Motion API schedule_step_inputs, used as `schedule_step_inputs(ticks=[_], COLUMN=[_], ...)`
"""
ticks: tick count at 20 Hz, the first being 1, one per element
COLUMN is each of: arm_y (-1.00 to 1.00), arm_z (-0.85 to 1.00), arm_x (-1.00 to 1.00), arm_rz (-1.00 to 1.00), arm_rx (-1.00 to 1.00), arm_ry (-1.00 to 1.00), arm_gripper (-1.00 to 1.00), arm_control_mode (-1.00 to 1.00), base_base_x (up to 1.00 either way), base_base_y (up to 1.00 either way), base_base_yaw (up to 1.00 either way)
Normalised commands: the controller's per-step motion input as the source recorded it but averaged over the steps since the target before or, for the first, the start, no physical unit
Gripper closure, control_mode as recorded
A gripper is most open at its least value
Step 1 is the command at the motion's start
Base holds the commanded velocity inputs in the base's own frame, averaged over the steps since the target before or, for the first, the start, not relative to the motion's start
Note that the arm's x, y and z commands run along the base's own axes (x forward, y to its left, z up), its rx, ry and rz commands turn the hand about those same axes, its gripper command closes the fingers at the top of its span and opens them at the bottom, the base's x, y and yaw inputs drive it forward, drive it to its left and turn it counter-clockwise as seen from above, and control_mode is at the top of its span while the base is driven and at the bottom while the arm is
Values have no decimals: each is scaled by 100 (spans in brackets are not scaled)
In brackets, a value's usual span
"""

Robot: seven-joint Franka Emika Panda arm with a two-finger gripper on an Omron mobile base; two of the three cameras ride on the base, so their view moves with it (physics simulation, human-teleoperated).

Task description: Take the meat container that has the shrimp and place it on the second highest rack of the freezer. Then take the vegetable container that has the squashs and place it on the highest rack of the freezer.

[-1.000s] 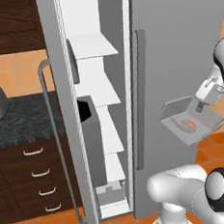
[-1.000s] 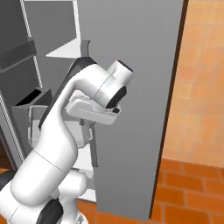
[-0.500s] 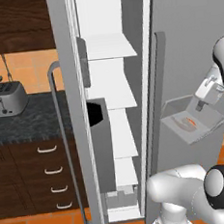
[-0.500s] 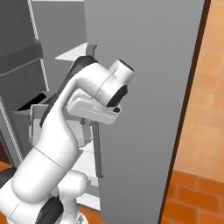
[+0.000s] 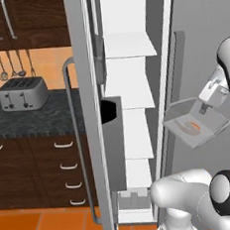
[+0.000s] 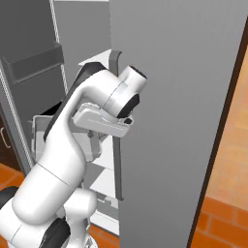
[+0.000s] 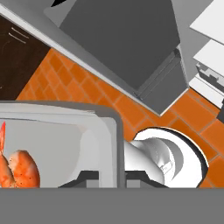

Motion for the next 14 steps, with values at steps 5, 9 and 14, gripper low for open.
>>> schedule_step_inputs(ticks=[5,9,14], arm_y=[0,0,0], arm_z=[0,0,0], arm_x=[0,0,0], arm_rz=[0,0,0], arm_rx=[0,0,0], arm_ry=[0,0,0], arm_gripper=[100,100,100], arm_control_mode=[100,100,-100], base_base_x=[-1,0,0], base_base_y=[0,0,0], base_base_yaw=[2,0,0])
